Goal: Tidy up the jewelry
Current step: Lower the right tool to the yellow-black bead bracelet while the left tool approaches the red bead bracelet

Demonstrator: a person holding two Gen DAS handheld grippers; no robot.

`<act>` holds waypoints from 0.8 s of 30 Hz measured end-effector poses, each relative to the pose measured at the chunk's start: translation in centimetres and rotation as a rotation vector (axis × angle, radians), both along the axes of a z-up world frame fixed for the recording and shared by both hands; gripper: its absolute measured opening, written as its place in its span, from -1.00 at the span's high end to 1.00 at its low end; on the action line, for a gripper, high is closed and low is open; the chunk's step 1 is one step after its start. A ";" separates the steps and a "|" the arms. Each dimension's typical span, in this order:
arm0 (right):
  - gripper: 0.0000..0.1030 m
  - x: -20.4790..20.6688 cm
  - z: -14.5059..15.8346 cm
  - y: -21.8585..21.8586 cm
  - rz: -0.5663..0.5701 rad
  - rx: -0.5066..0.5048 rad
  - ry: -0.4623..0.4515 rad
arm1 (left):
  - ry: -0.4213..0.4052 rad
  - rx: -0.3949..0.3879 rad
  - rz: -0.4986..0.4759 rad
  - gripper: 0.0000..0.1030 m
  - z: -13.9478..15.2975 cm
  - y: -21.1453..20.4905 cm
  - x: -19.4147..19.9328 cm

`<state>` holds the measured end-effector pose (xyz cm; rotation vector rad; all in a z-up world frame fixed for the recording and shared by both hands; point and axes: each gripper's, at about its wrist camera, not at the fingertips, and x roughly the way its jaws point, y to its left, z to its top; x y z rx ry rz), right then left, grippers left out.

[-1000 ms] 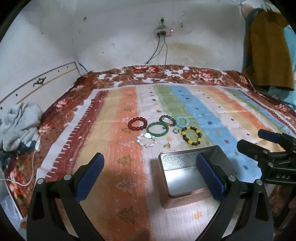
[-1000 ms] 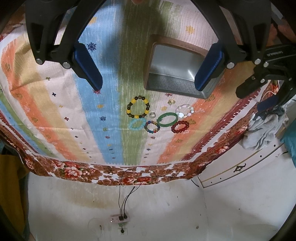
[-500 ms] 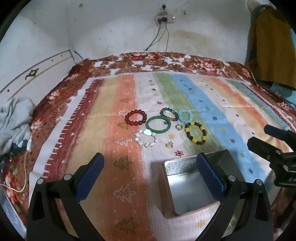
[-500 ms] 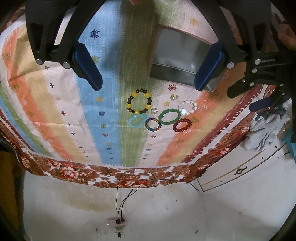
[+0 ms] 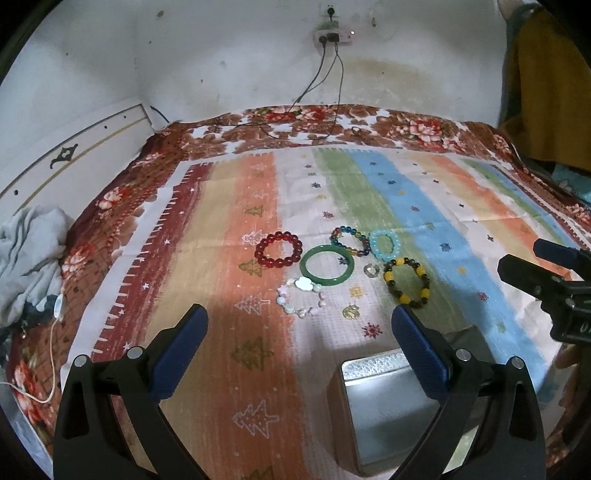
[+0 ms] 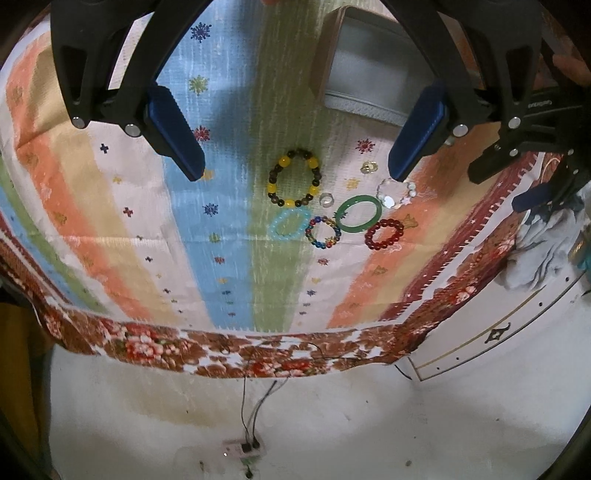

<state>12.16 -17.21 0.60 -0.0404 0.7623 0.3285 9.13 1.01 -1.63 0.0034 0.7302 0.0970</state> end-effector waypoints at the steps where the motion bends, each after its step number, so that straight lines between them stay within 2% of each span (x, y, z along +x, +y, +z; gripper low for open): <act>1: -0.91 0.4 -0.2 0.1 0.007 0.000 0.017 | 0.004 0.019 0.013 -0.89 -0.2 0.1 0.4; 5: -0.91 1.7 -1.1 0.3 0.006 -0.018 0.067 | -0.002 0.010 0.018 -0.89 -0.5 1.0 1.7; 9: -0.91 2.7 -1.5 0.4 0.006 -0.033 0.080 | -0.007 0.020 0.033 -0.89 -0.6 1.5 2.8; 13: -0.91 3.9 -1.8 0.6 0.014 -0.050 0.098 | 0.046 0.025 0.012 -0.89 -1.1 1.6 4.2; 17: -0.91 5.5 -2.3 0.7 0.017 -0.069 0.126 | 0.095 -0.036 0.023 -0.89 -1.5 2.8 5.5; 19: -0.91 6.3 -2.6 0.7 0.018 -0.084 0.136 | 0.118 -0.038 0.026 -0.89 -1.9 3.3 6.3; 24: -0.91 8.1 -3.5 0.8 0.019 -0.106 0.184 | 0.119 -0.052 0.046 -0.89 -2.2 4.1 7.7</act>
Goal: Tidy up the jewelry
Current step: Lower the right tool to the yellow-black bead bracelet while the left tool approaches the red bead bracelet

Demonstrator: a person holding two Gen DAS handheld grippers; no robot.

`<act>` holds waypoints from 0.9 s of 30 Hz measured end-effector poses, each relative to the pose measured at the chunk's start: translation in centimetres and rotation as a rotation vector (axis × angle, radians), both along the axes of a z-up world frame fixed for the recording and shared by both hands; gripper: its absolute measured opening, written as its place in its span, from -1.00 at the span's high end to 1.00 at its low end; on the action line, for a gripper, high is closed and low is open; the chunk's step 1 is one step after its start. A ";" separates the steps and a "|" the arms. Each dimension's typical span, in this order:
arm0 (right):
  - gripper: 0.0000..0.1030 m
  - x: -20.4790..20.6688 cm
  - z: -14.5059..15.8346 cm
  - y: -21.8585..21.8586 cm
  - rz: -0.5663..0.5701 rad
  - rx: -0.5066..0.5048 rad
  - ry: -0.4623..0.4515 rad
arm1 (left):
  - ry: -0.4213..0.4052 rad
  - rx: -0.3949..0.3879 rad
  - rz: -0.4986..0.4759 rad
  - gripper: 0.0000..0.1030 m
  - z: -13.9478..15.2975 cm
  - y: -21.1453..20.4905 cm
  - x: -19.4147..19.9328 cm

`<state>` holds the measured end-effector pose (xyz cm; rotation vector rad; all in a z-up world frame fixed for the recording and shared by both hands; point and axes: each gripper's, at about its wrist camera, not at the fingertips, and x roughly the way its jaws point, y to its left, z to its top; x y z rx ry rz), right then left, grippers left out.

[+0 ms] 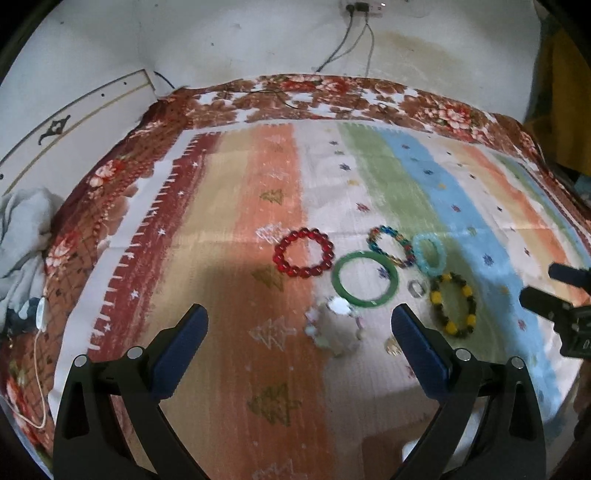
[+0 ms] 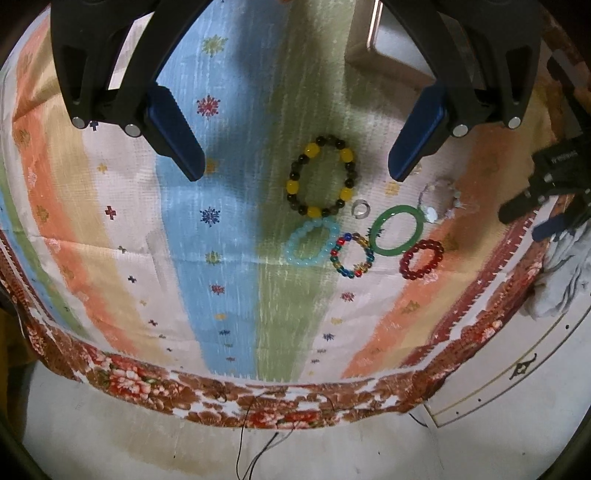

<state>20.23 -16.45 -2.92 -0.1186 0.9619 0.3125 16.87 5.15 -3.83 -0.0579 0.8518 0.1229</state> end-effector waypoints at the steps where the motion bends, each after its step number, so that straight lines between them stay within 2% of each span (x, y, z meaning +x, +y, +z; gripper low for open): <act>1: -0.91 0.3 -0.2 0.0 0.000 -0.004 0.008 | 0.003 0.004 0.004 -0.89 0.0 0.2 0.4; 18: -0.90 4.1 -3.5 0.3 -0.009 -0.061 0.141 | 0.071 -0.033 0.031 -0.89 -1.7 2.8 5.3; 27: -0.90 5.8 -5.6 0.4 -0.037 -0.081 0.229 | 0.162 -0.063 0.062 -0.86 -4.2 4.5 8.9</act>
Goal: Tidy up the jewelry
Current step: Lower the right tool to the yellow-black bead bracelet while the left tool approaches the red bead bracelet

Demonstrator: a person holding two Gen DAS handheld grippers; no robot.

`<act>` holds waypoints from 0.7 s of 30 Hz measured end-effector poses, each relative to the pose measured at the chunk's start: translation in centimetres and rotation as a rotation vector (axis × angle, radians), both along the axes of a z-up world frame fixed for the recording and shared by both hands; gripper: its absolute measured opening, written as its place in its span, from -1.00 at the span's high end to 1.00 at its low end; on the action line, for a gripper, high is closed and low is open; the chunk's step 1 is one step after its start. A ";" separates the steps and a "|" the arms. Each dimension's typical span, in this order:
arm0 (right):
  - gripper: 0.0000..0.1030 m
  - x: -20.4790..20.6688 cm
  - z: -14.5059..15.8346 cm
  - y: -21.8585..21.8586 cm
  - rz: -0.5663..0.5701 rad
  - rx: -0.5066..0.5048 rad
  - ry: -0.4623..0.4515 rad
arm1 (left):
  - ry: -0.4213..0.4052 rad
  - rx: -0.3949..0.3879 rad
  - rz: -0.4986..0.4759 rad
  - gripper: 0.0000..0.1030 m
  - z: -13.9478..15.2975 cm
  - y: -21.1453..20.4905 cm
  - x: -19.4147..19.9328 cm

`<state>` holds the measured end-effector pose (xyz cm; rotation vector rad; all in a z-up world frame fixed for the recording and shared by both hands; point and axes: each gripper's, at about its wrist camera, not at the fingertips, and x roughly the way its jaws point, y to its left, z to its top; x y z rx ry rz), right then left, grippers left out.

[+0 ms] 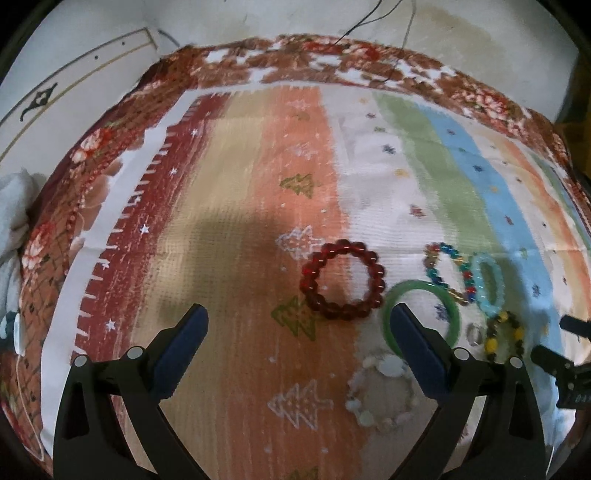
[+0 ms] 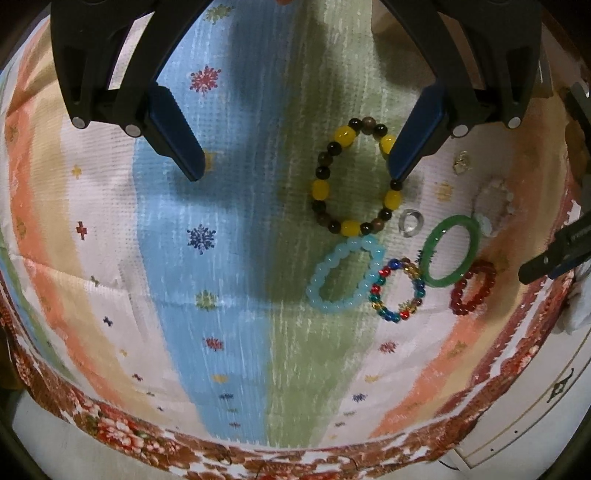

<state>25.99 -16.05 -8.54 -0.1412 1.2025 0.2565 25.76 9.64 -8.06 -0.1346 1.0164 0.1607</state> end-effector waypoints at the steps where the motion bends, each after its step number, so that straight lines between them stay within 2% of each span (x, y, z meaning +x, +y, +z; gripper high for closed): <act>1: -0.90 0.1 -0.2 0.0 -0.001 0.001 0.010 | 0.003 -0.012 0.003 -0.86 -0.2 0.2 0.2; 5: -0.87 0.6 -0.9 0.2 0.004 -0.014 0.026 | 0.015 -0.038 0.010 -0.83 -0.8 0.8 1.1; 7: -0.78 1.0 -1.3 0.2 -0.001 -0.022 0.042 | 0.023 -0.042 0.013 -0.76 -1.1 1.0 1.5; 9: -0.76 1.4 -1.6 0.1 -0.008 -0.019 0.056 | 0.051 -0.061 0.022 -0.59 -1.8 1.3 2.1; 12: -0.75 1.9 -2.0 0.2 -0.008 -0.027 0.059 | 0.083 -0.085 0.025 -0.56 -2.6 1.3 2.8; 16: -0.69 2.5 -2.8 0.6 0.006 -0.049 0.070 | 0.096 -0.065 0.015 -0.53 -3.2 1.1 3.4; 21: -0.64 2.8 -3.6 0.9 0.008 -0.064 0.076 | 0.112 -0.051 0.016 -0.31 -4.0 1.2 4.2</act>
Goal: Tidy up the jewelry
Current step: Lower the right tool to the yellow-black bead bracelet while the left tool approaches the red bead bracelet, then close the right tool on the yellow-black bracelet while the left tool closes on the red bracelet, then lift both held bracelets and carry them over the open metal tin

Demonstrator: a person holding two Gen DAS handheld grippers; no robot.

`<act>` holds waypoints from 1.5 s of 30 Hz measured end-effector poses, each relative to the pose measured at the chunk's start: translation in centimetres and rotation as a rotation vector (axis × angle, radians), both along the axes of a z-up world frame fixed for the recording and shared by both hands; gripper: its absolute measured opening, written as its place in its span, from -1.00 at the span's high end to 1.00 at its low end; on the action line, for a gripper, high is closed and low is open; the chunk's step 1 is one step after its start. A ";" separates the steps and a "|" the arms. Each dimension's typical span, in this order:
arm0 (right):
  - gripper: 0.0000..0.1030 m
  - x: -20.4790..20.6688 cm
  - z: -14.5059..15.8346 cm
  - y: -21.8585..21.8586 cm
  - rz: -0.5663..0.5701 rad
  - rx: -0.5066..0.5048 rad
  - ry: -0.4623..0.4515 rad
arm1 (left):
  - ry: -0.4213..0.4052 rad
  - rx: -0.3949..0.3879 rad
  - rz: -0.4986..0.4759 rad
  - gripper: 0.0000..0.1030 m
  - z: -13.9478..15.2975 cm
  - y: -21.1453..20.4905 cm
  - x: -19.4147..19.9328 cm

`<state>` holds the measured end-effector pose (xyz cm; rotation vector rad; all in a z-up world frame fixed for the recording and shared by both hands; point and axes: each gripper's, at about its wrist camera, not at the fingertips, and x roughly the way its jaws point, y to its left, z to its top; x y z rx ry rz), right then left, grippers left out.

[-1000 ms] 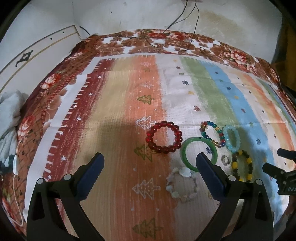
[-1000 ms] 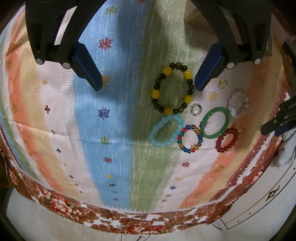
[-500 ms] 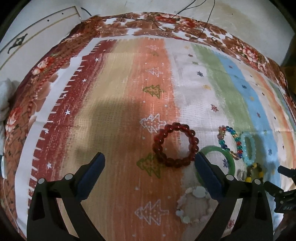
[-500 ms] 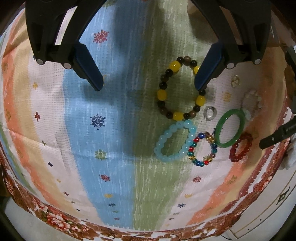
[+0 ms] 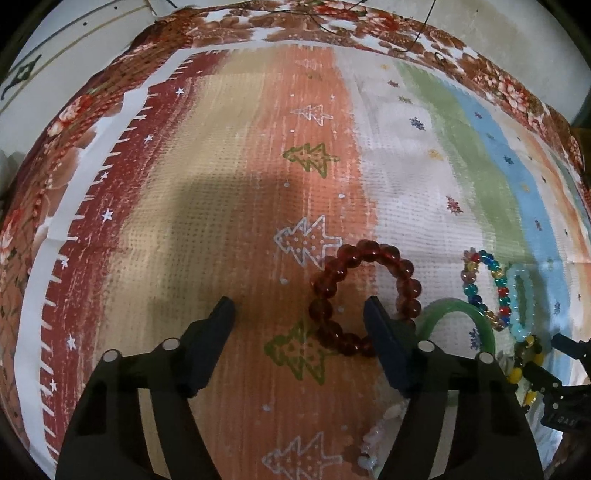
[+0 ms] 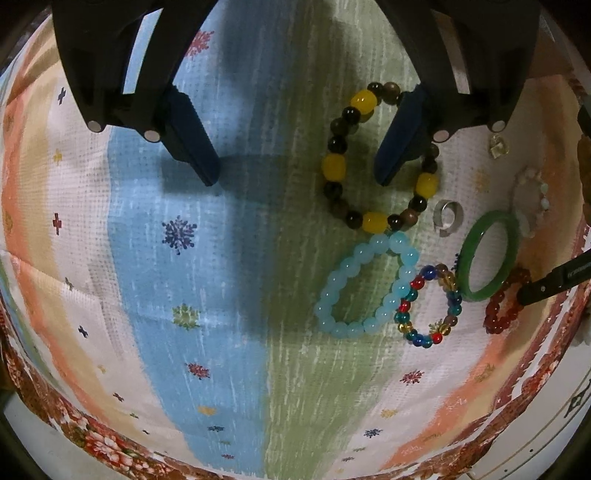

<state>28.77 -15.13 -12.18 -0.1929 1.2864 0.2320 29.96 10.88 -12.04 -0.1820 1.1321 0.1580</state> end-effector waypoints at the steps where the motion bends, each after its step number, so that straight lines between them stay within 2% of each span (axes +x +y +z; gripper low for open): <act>1: -0.64 0.1 0.0 0.1 0.000 -0.001 -0.002 | 0.004 0.007 -0.001 -0.29 -0.2 0.0 0.2; 4: -0.52 0.2 -0.1 0.1 0.002 0.001 -0.007 | 0.002 0.033 -0.010 -0.11 -0.4 -0.1 0.5; 10: -0.04 0.0 0.2 1.1 0.047 -0.006 -0.019 | -0.018 0.082 -0.084 0.39 -0.7 -1.1 0.7; 11: 0.11 -0.1 0.3 1.3 0.060 -0.002 -0.019 | -0.022 0.089 -0.109 0.56 -0.8 -1.4 0.6; 12: 0.30 -0.2 0.3 1.4 0.074 0.005 -0.017 | -0.023 0.092 -0.127 0.65 -0.8 -1.7 0.6; 13: 0.40 -0.2 0.3 1.5 0.087 0.016 -0.013 | -0.018 0.093 -0.138 0.73 -0.8 -1.9 0.5; 15: 0.67 -0.2 0.3 1.6 0.108 0.029 -0.006 | -0.013 0.085 -0.134 0.75 -0.7 -1.8 0.6; 16: 0.74 -0.2 0.3 1.6 0.114 0.036 -0.003 | -0.012 0.074 -0.130 0.75 -0.7 -1.6 0.6; 23: 0.75 -0.3 0.5 1.4 0.105 0.066 0.016 | -0.010 0.024 -0.117 0.75 -0.1 -1.2 0.2; 27: 0.75 -0.5 1.0 1.5 0.109 0.078 0.019 | -0.029 0.020 -0.122 0.75 0.7 -1.5 -0.2; 45: 0.75 -2.9 7.0 3.4 0.198 0.154 -0.099 | -0.144 -0.023 -0.114 0.75 5.8 -2.3 -3.5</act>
